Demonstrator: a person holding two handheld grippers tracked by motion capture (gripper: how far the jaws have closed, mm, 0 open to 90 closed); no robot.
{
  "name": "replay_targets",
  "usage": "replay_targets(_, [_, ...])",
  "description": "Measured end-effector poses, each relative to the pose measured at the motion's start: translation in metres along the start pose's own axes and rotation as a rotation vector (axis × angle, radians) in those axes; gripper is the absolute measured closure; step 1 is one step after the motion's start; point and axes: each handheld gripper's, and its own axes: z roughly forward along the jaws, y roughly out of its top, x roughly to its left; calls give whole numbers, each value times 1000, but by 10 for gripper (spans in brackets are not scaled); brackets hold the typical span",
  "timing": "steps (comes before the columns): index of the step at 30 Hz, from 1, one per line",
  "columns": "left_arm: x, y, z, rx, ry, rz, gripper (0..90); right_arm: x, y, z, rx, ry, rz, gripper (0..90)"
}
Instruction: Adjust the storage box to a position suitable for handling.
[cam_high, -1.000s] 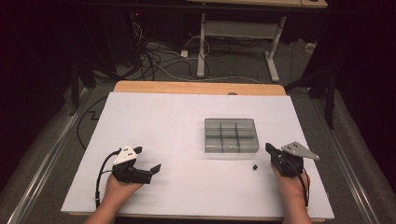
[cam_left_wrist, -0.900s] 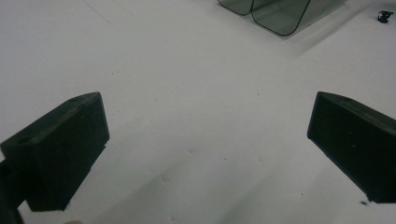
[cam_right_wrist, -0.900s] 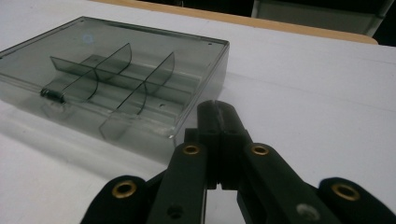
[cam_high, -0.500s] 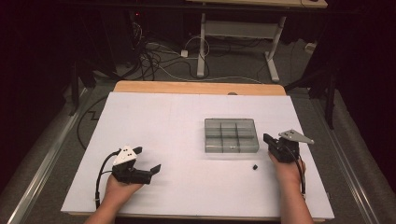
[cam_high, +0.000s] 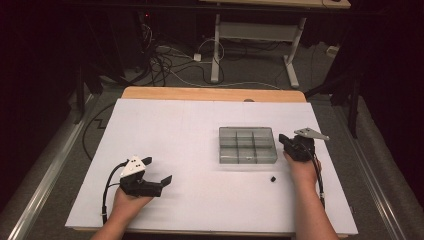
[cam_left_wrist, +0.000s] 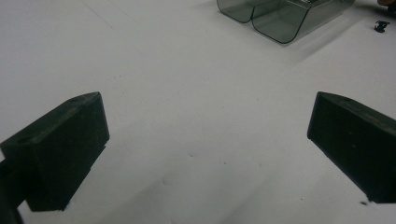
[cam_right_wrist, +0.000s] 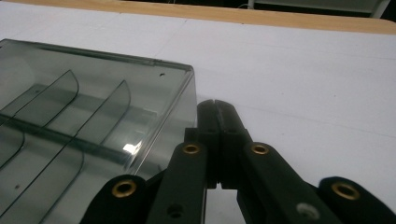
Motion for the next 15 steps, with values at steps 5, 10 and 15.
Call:
replay_targets(5, [1, 1, 0, -3, -2, -13, 0, -7, 5, 12, 13, -8, 13, 900])
replay_targets(10, [0, 0, 0, -9, 0, -9, 0, -13, 13, 23, 22, -7, 19, 900])
replay_targets(15, [0, 1, -1, -20, 3, -10, 0, -14, 21, 34, 24, 1, 25, 900])
